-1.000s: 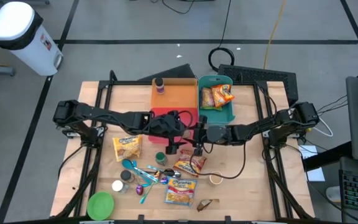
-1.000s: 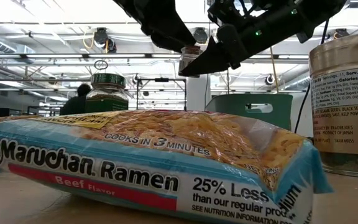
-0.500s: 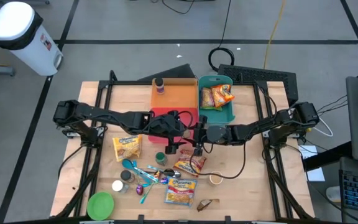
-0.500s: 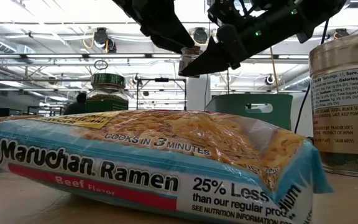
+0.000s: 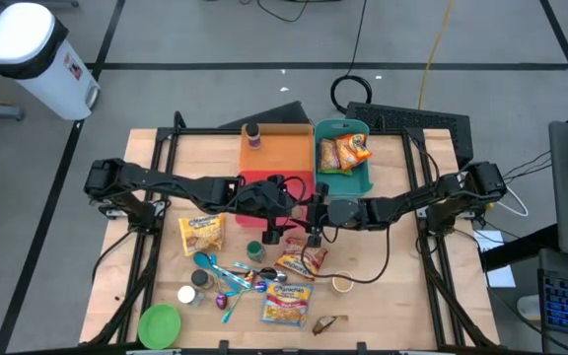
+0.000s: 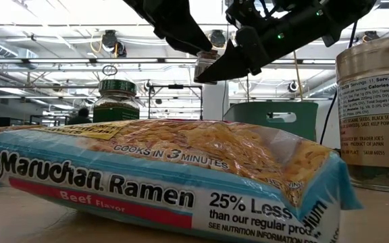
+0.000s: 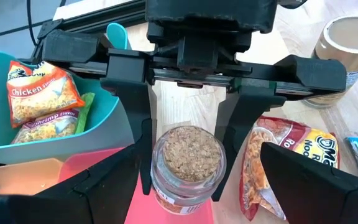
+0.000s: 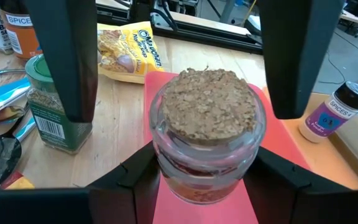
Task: Pick & Place Food Item
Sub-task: Put the brown spice bottle into the orange bin
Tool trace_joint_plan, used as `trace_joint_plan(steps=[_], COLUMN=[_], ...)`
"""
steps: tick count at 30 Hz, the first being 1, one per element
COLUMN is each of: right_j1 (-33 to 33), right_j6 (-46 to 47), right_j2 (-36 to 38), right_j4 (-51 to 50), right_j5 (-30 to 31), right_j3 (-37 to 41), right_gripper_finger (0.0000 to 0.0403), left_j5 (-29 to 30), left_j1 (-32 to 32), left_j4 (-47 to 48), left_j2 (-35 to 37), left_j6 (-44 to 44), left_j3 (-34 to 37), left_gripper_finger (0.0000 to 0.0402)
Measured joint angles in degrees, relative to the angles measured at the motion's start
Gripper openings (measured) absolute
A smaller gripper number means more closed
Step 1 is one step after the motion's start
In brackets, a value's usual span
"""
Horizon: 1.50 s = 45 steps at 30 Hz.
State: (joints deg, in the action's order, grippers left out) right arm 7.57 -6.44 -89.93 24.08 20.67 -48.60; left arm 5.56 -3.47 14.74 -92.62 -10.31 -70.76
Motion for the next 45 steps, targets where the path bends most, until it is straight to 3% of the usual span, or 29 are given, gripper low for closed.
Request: trace_joint_plan(steps=[19, 23, 32, 39, 45], right_j1=[0.00, 0.00, 0.00, 0.00, 1.16], right_j6=[1.14, 1.27, 1.67, 5.68, 5.98], right_j2=[0.00, 0.04, 0.04, 0.04, 1.70], right_j4=[-0.50, -0.85, -0.83, -0.60, -5.17], right_j5=[-0.10, -0.11, 0.00, 0.17, -0.45], right_j3=[0.13, 0.13, 0.13, 0.09, 0.17], right_gripper_finger=[0.0182, 0.0182, 0.0182, 0.0212, 0.0244], left_j5=[0.56, 0.50, 0.52, 3.36, 7.00], left_j1=[1.11, 1.21, 1.19, 1.06, 1.78], left_j4=[-0.94, -1.63, -2.19, -1.63, -1.60], left_j2=[-2.44, -2.77, -2.29, -0.93, 4.43], left_j6=[0.04, 0.15, 0.09, 2.45, 1.76], left_j3=[0.10, 0.04, 0.04, 0.06, 0.04], left_gripper_finger=[0.0335, 0.0304, 0.0182, 0.0182, 0.0184])
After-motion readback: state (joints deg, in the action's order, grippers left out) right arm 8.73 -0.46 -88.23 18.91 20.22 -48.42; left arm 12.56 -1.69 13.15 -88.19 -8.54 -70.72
